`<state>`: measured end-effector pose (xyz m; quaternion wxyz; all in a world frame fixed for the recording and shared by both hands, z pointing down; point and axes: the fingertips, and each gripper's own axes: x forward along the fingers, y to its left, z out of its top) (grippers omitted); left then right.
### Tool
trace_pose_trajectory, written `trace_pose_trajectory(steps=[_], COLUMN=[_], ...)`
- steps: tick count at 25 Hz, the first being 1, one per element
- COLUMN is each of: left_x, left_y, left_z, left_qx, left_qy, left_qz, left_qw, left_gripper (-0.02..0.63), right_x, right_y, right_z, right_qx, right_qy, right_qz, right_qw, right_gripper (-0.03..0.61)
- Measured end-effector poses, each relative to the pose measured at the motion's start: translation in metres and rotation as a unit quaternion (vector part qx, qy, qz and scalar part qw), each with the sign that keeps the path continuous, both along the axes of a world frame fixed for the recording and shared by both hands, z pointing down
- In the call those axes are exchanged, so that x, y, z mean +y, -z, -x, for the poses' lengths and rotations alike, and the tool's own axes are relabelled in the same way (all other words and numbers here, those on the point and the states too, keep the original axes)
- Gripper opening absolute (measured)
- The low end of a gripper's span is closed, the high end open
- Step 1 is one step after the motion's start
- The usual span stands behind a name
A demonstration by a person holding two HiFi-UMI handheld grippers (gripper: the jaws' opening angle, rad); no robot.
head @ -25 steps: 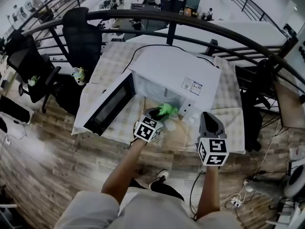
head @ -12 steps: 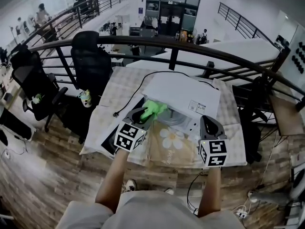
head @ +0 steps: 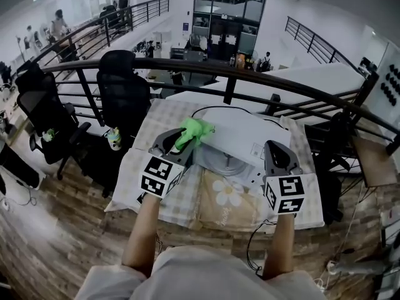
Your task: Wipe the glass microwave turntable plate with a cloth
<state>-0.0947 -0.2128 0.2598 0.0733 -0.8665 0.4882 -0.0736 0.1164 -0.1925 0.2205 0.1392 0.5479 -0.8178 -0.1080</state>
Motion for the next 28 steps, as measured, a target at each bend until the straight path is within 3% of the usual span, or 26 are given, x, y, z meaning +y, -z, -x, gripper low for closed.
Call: trace_pose_trajectory(steps=[10, 28], left_x=[0.010, 0.014], left_y=[0.026, 0.014], left_z=[-0.016, -0.023], left_qx=[-0.020, -0.031], left_qy=[-0.008, -0.017], left_qz=[-0.033, -0.013], left_qw=[0.9992, 0.9993], left_gripper=[0.135, 0.138], right_x=[0.011, 0.006], right_y=[0.018, -0.004], right_z=[0.008, 0.006], right_qx=[-0.001, 0.018], right_qy=[0.015, 0.003], right_qz=[-0.012, 0.009], right_qw=[1.000, 1.000], right_gripper=[0.012, 0.012])
